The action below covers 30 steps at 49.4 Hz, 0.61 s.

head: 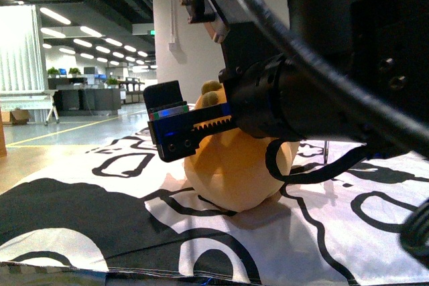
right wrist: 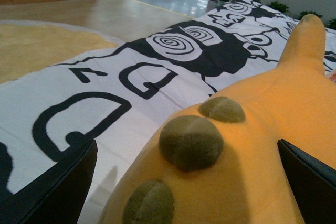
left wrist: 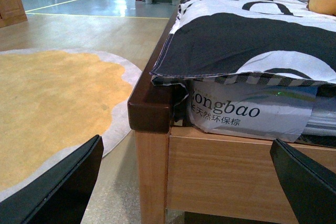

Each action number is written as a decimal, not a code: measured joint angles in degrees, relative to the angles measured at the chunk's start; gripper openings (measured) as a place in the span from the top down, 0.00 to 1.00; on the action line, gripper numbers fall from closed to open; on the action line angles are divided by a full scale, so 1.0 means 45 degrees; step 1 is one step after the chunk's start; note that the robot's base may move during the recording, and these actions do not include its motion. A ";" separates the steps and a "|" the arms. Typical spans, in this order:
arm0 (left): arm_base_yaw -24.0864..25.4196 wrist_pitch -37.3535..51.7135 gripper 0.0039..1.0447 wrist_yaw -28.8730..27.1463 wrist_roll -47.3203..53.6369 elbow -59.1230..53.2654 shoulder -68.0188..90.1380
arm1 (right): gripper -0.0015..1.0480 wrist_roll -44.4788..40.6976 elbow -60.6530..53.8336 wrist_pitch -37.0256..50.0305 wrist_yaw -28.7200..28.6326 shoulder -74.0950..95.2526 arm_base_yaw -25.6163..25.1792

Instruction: Put away toys

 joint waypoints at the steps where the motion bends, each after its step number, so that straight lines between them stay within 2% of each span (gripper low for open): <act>1: 0.0000 0.0000 0.05 0.0000 0.0000 0.0000 0.0000 | 0.00 -0.0063 0.0053 0.0039 0.0107 0.0102 -0.0010; 12: 0.0000 0.0000 0.05 0.0000 0.0000 0.0000 0.0000 | 0.00 -0.0291 0.0330 0.0277 0.1311 0.0952 -0.0816; 24: 0.0000 0.0000 0.05 0.0000 0.0000 0.0000 0.0000 | 0.01 -0.0277 -0.0087 0.0301 0.1064 0.1049 -0.1209; 26: 0.0000 0.0000 0.05 0.0000 0.0000 0.0000 0.0000 | 0.02 -0.0223 -0.0165 0.0369 0.1020 0.1049 -0.1268; 30: 0.0000 0.0000 0.05 0.0000 0.0000 0.0000 0.0000 | 0.13 -0.0155 -0.0301 0.0389 0.0889 0.1044 -0.1384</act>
